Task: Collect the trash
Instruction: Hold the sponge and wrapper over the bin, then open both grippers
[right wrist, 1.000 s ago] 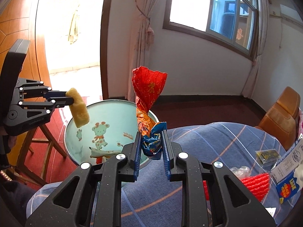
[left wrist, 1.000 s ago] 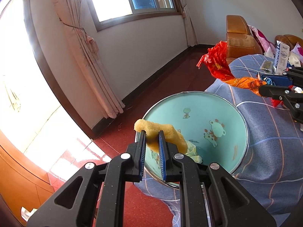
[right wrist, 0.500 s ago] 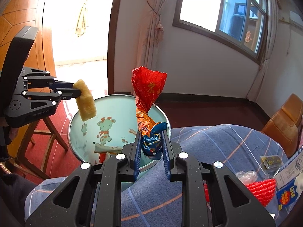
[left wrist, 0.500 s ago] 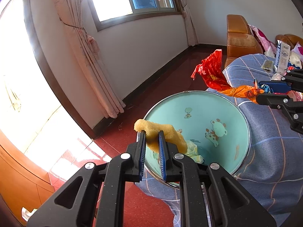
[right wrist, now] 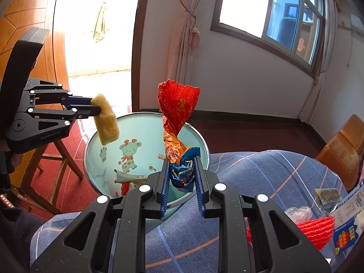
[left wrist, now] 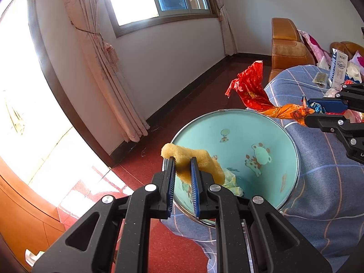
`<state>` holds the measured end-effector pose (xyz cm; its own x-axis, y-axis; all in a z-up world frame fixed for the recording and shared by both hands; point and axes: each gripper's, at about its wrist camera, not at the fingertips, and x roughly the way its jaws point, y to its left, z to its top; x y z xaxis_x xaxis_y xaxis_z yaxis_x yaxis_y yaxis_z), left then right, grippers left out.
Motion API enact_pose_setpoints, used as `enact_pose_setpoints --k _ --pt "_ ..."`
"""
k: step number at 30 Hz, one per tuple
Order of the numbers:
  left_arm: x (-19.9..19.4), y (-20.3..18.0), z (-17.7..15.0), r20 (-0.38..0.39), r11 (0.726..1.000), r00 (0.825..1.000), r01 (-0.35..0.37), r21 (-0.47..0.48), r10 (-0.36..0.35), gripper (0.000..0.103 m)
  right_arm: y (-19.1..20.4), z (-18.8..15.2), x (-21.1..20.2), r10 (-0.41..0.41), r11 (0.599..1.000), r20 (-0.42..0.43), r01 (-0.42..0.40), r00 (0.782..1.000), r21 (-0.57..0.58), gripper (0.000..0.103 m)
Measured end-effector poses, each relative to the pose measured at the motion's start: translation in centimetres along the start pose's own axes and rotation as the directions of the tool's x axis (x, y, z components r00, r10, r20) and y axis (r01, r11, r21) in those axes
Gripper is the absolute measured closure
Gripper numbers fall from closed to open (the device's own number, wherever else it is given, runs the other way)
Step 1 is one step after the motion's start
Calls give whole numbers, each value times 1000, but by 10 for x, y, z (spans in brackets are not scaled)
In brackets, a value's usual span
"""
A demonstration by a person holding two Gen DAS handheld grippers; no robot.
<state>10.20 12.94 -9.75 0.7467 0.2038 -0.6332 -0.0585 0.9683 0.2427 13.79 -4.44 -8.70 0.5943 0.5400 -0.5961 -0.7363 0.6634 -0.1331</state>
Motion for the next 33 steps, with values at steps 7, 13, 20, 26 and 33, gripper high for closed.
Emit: enact_pose_setpoints --k 7,13,20,26,33 --pt "-1 0 1 0 1000 1000 4 1 -4 90 -5 7 13 -1 1000 -24 2 1000 16 82" --pt "0 2 1 2 1000 1000 4 -6 -4 90 -5 12 20 5 1000 -31 -5 1000 12 82" --pt "0 3 -1 4 1000 1000 4 -15 -4 90 -4 10 24 13 1000 -39 -13 999 2 82" --pt "0 3 -1 3 1000 1000 6 -15 -6 90 -2 11 22 14 1000 -36 -14 999 -4 81" --pt "0 3 0 4 1000 1000 8 -17 -8 90 -1 11 20 14 1000 -36 -14 999 -11 81"
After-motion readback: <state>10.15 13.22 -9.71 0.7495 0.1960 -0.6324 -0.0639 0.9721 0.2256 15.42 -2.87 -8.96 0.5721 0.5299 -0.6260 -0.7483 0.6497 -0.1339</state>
